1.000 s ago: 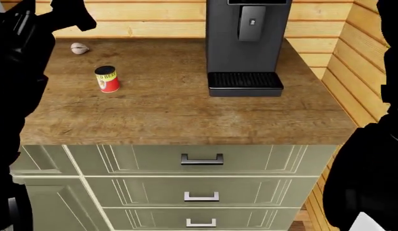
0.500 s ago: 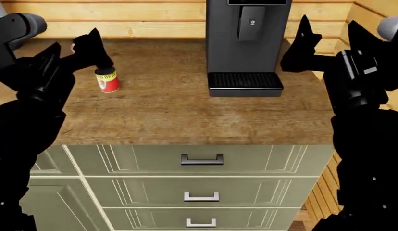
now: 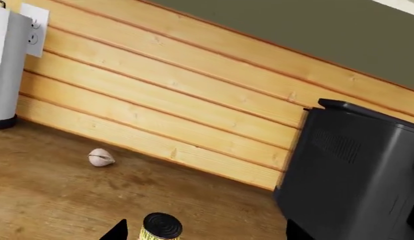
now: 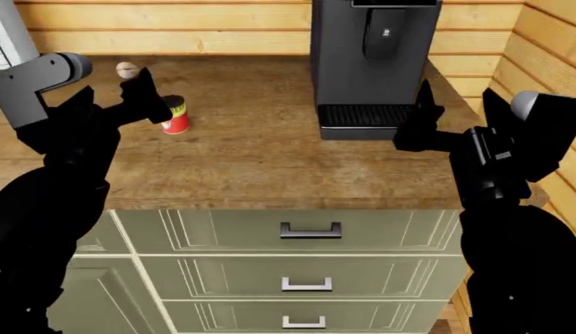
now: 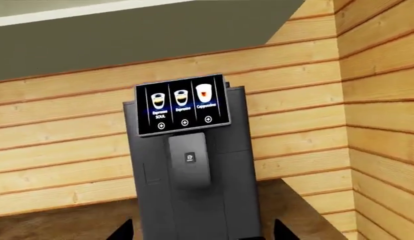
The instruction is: Pick the cans from the counter and place them in their designated side in the cabinet.
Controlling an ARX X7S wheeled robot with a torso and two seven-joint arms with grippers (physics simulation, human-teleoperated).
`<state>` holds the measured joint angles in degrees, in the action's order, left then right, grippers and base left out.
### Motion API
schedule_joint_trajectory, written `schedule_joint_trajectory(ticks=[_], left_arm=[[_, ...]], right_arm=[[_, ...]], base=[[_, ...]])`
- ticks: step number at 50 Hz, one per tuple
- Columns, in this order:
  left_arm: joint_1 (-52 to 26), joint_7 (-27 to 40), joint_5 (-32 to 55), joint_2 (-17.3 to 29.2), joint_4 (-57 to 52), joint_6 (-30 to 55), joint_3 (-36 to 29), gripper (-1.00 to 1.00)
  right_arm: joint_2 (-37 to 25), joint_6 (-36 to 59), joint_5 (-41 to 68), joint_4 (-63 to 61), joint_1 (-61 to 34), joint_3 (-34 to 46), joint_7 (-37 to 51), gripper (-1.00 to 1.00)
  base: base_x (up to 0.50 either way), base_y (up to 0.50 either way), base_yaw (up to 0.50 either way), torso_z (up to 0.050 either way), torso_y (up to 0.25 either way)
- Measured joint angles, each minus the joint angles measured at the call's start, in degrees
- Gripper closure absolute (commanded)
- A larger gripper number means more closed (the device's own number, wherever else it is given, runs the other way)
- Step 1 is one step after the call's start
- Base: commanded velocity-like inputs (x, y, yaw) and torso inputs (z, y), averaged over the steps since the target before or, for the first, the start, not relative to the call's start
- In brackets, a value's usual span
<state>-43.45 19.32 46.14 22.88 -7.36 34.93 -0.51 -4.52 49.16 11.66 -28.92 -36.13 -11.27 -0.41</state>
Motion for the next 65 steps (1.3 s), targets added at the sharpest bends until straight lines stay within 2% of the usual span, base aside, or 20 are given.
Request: schedule_joint_trajectory(ticks=[31,52,60,65], left_arm=[[0.97,0.34,-0.65,0.56,0.46,-1.13,0.15,-1.0],[1.54,0.34,-1.22,0.99,0.05,-1.91,-0.22,-1.0],[1.7,0.42,-1.16,1.22,-0.24,-1.9,-0.19,-1.0],[1.91,0.44,-1.06,1.29,-0.44,-1.89,-0.26,-1.0]], right_arm=[[-0.81,-0.74,2.7,1.09,1.02,1.86,2.54,-1.0],[-1.17,-1.52,4.61,2.1,1.02,2.42,3.82,-1.0],[-1.65,0.01,6.04,2.06,0.49,2.93,3.8,-1.0],[-2.48,4.7,7.78,1.93,-0.96,3.55,3.53,-1.0]], base=[[0.04,0.5,0.0,0.0,0.0],[0.29,0.49,0.0,0.0,0.0],[0.0,0.0,0.0,0.0,0.0],[0.0,0.0,0.0,0.0,0.0]])
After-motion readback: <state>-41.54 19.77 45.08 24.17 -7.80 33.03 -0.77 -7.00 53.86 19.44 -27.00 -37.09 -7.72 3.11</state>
